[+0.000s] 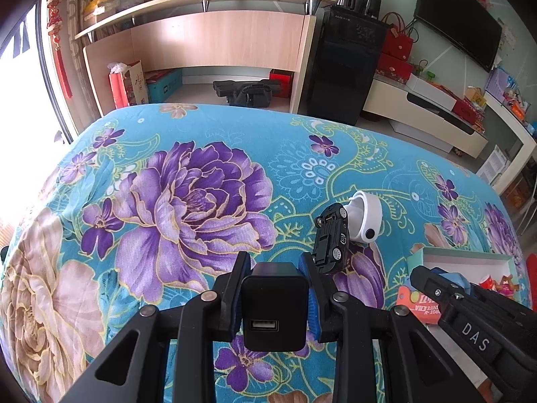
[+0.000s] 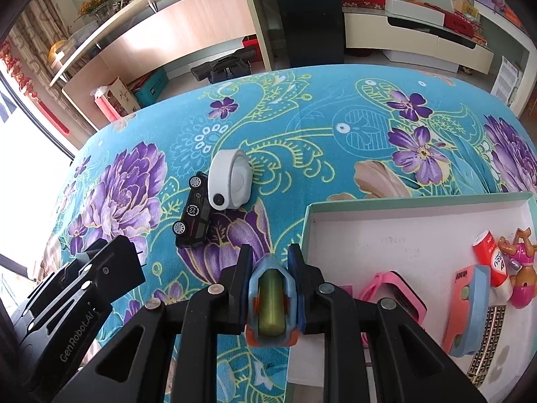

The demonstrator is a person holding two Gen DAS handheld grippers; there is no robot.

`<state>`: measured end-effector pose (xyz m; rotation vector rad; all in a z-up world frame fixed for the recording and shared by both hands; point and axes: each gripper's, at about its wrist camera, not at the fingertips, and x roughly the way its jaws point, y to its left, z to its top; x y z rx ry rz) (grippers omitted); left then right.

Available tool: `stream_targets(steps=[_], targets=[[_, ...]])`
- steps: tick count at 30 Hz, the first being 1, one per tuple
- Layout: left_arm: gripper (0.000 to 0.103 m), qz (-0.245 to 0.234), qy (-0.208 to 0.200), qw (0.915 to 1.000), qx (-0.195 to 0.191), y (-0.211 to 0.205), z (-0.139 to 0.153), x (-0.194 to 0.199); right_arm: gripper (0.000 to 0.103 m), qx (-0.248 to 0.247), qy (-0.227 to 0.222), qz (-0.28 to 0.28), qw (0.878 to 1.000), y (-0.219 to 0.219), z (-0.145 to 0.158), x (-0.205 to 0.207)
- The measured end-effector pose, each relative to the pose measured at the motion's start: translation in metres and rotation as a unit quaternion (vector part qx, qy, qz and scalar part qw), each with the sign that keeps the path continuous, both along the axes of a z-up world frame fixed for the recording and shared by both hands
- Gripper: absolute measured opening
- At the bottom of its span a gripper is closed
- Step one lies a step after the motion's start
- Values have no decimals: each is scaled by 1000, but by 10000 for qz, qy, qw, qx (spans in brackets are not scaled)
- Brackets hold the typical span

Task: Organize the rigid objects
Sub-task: 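Lift the black charger with the left gripper while the right gripper lifts the orange knife, then carry the black charger with the left gripper while the right gripper carries the knife over the tray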

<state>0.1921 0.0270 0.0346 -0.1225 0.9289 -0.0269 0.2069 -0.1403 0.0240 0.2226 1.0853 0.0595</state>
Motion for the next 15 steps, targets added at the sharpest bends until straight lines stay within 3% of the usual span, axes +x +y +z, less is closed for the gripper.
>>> stream_targets(steps=[8, 15], targets=[[32, -56, -171, 9998, -30, -4, 12, -4, 22, 152, -323, -132, 9993, -11, 25, -9], [32, -500, -303, 9983, -82, -35, 23, -8, 22, 34, -580, -545, 9968, -40, 44, -22]])
